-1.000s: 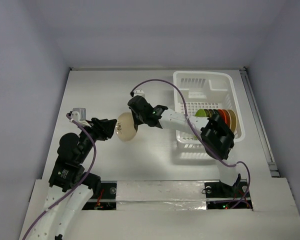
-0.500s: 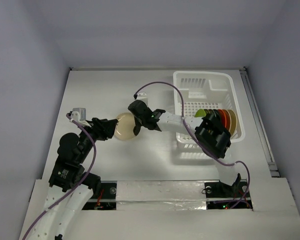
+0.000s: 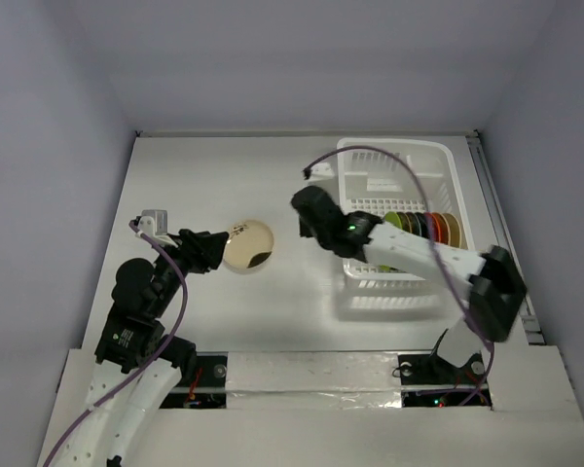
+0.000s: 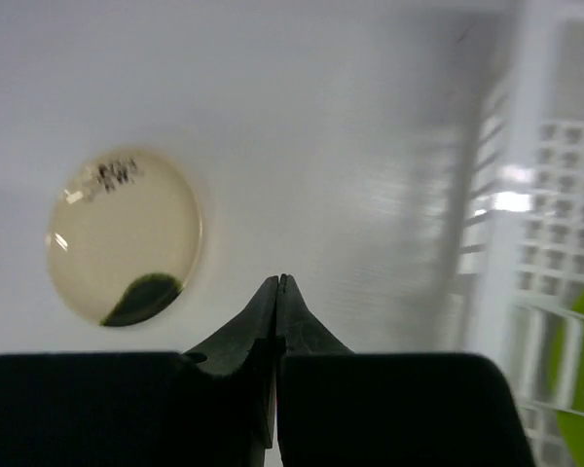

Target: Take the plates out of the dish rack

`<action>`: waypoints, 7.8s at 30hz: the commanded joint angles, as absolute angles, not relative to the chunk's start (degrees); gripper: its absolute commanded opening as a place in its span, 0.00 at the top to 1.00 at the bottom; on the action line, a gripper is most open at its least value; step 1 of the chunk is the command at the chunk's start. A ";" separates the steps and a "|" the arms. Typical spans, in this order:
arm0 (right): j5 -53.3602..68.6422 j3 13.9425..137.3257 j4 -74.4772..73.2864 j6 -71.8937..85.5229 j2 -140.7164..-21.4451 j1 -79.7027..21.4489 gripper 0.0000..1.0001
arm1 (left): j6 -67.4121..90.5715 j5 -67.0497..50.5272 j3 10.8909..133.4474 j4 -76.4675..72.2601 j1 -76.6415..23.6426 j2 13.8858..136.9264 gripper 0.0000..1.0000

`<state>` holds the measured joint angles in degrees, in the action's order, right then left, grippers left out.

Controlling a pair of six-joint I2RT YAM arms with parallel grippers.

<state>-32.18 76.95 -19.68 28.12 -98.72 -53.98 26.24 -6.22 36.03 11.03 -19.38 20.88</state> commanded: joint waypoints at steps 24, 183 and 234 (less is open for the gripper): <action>-36.56 62.93 -42.88 28.83 -71.45 -32.17 0.66 | 26.37 -8.00 35.51 8.61 -19.16 20.21 0.65; -51.67 81.21 -57.83 19.77 -88.59 -33.13 1.00 | 26.19 -10.55 35.16 7.56 -18.11 19.51 0.70; -0.70 81.39 -2.55 38.59 -112.06 -48.52 0.64 | 26.19 -9.67 35.24 7.91 -17.05 21.36 0.67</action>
